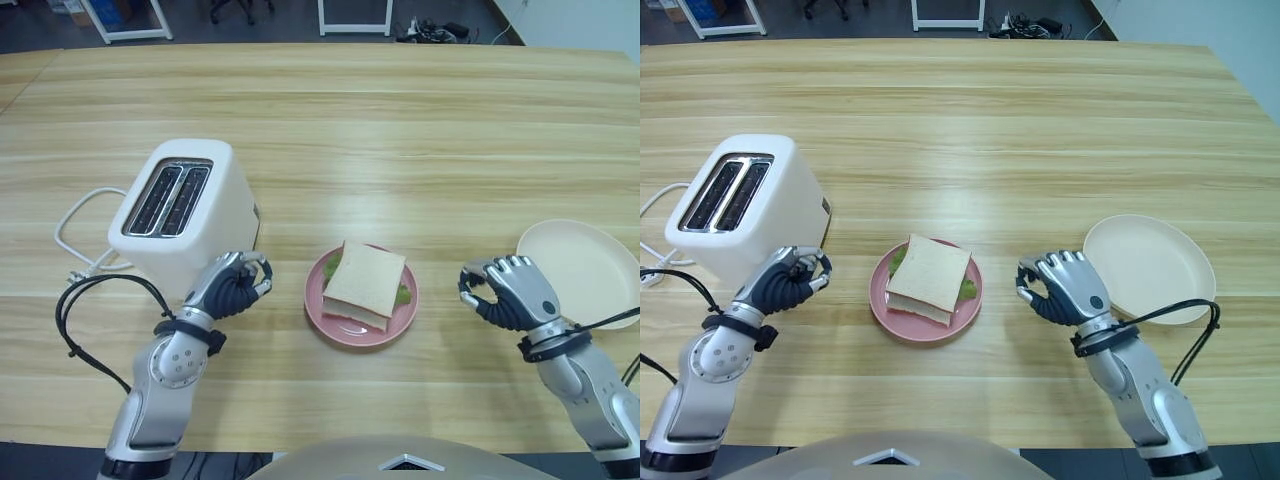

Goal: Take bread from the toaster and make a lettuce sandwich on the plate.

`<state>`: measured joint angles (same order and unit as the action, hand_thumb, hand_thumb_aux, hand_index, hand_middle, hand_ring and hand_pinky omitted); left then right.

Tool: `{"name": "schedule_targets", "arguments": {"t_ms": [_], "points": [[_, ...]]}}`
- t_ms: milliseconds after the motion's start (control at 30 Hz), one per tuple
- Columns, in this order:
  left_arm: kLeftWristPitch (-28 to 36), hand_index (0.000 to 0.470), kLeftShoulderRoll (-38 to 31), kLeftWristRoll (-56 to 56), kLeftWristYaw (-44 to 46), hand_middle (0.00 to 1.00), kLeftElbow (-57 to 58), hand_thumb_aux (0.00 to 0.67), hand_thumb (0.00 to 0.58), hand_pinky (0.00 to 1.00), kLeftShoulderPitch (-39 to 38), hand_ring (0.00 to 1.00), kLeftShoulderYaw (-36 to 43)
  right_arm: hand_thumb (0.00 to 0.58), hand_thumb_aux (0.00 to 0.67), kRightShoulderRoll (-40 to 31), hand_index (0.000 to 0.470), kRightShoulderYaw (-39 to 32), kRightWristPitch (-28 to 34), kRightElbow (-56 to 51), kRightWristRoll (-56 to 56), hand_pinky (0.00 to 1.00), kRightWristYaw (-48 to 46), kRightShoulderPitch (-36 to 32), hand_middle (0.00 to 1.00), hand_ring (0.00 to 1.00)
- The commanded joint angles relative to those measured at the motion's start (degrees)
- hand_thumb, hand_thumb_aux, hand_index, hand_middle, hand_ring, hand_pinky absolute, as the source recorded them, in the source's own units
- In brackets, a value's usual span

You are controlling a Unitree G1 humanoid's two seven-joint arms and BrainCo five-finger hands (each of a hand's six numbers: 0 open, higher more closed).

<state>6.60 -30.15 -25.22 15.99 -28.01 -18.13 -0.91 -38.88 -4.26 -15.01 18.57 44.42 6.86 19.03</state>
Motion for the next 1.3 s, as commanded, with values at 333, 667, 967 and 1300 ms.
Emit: {"name": "schedule_targets", "arguments": {"t_ms": [333,667,967,1300], "points": [[6.99,0.470,-1.23,-10.05,13.29,1.00,4.40,0.670,0.580,1.00,-0.57,1.00,17.29,0.580,0.670,5.08,0.470,-14.10,-0.98,-5.36,10.52,1.00,-5.26,2.43,1.00,1.00],[8.10,0.470,3.55,-14.23,9.79,1.00,18.58,0.670,0.580,1.00,9.79,1.00,24.69,0.580,0.670,13.06,0.470,-22.32,0.47,-18.34,17.06,1.00,-2.09,-12.81,1.00,1.00],[3.84,0.387,12.57,-13.02,-2.40,1.00,40.03,0.552,0.562,1.00,28.03,1.00,25.11,0.580,0.670,18.02,0.470,-24.62,2.73,-39.16,18.00,1.00,8.01,-30.93,1.00,1.00],[-9.42,0.000,14.87,-3.96,-18.41,0.00,30.53,0.000,0.000,0.00,23.63,0.00,14.18,0.000,0.000,12.85,0.000,-13.32,-2.19,-12.31,-7.32,0.00,1.44,-16.87,0.00,0.00]]}}
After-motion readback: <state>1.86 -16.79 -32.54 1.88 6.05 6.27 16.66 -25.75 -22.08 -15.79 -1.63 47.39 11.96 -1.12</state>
